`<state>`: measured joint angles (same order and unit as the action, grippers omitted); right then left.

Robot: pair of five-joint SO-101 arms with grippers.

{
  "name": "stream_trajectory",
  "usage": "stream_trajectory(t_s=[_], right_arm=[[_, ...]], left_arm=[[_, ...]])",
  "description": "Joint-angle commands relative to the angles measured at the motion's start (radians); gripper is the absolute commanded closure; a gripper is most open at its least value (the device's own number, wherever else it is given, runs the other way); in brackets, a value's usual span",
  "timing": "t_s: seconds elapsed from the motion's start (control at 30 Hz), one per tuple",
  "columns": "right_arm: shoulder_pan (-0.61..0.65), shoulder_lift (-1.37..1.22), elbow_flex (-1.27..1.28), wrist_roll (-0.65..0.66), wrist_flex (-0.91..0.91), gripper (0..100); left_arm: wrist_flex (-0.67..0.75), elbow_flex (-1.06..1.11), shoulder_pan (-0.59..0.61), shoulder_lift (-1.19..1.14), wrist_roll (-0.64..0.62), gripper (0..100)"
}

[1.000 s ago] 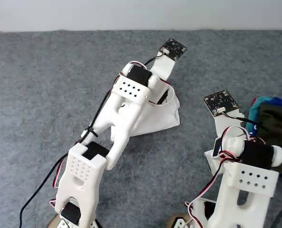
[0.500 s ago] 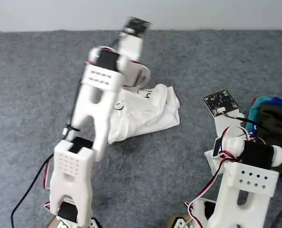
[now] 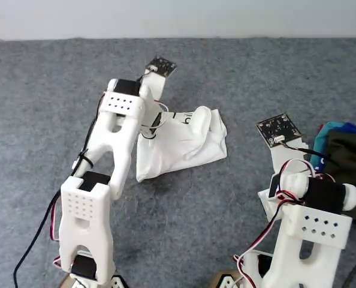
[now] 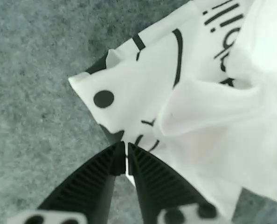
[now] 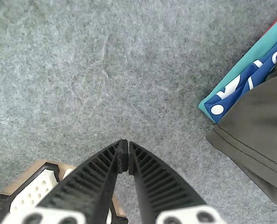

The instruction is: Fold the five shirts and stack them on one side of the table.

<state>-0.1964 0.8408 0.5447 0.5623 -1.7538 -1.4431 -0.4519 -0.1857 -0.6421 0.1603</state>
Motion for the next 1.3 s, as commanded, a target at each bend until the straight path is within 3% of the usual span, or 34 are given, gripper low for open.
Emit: stream_trajectory(t_s=[0.0,0.23,0.47,0.57,0.73,0.93,1.27], right_arm=[[-0.008,0.016,-0.003,-0.005,-0.035,98.8],[-0.008,0.016,-0.003,-0.006,-0.035,98.8],[-0.008,0.016,-0.003,-0.006,-0.035,98.8],[-0.008,0.016,-0.003,-0.006,-0.035,98.8],[-0.008,0.016,-0.003,-0.006,-0.031,98.8],[-0.004,0.016,-0.003,-0.008,-0.027,98.7],[-0.004,0.016,-0.003,-0.009,-0.025,98.7]], left_arm=[[0.032,0.031,-0.066,0.064,0.011,99],[-0.054,0.05,-0.295,0.077,-0.049,99],[-0.17,-0.018,-0.402,0.143,-0.066,99],[-0.207,-0.035,-0.396,0.206,-0.066,99],[-0.198,-0.038,-0.278,0.307,-0.061,99],[-0.078,-0.036,-0.132,0.218,-0.06,99],[-0.098,-0.041,-0.25,0.021,-0.035,99]])
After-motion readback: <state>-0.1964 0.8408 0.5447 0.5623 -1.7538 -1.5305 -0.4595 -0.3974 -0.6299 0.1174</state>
